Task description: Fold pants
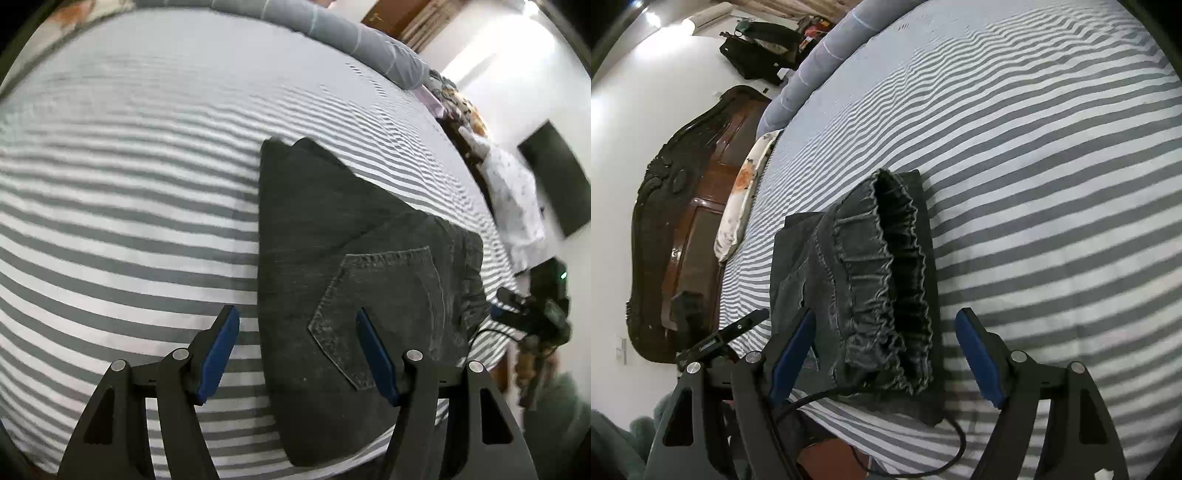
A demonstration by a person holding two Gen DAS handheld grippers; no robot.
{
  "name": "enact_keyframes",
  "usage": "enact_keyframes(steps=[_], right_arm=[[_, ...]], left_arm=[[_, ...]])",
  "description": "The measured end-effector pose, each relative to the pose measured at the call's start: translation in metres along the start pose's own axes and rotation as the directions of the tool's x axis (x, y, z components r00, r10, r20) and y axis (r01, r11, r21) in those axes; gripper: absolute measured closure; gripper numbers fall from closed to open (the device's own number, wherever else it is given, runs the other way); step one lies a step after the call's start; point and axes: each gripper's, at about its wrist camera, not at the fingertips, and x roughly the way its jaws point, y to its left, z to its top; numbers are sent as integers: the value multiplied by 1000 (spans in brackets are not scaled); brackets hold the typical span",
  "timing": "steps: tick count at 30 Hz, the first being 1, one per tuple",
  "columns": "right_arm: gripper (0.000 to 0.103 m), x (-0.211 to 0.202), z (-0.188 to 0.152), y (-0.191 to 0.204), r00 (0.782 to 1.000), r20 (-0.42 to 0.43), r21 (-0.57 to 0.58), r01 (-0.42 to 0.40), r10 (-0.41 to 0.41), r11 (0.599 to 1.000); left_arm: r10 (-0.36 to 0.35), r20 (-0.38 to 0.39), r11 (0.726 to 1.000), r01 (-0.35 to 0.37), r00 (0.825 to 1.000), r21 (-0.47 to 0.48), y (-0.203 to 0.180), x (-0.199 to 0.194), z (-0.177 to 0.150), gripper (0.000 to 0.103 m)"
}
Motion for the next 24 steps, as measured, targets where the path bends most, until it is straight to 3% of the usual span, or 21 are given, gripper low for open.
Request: enact_keyframes(steps=[5,8,11,15,16,18,19,24], right_arm=[[29,22,11,-11,998,-47,4,-51,51,999],[36,39,15,-14,991,-73,8,-115,116,993],[39,50,22,-15,984,-66,23,-167,169,986],[51,56,28,-17,981,-67,43,-177,179,983],[61,58,28,-16,983,-67,48,-171,174,984],[73,60,28,-12,985,-69,47,-157,160,986],[75,59,27,-5,988,-59,34,-142,144,989],[80,43,21,18,998,-6,-10,-60,60,998]], left_arm=[[-15,-28,1000,15,999,1,1,15,4,37],[-61,-32,998,62,998,16,-4,21,7,37],[-62,-37,997,63,997,34,-10,29,13,37],[-66,-27,997,67,997,32,-14,35,19,37],[-55,-20,998,56,998,35,-15,35,20,39],[-30,-11,998,31,999,59,-21,37,21,55],[-22,-8,997,22,1000,69,-23,37,22,66],[-37,34,998,35,999,54,-27,26,22,84]])
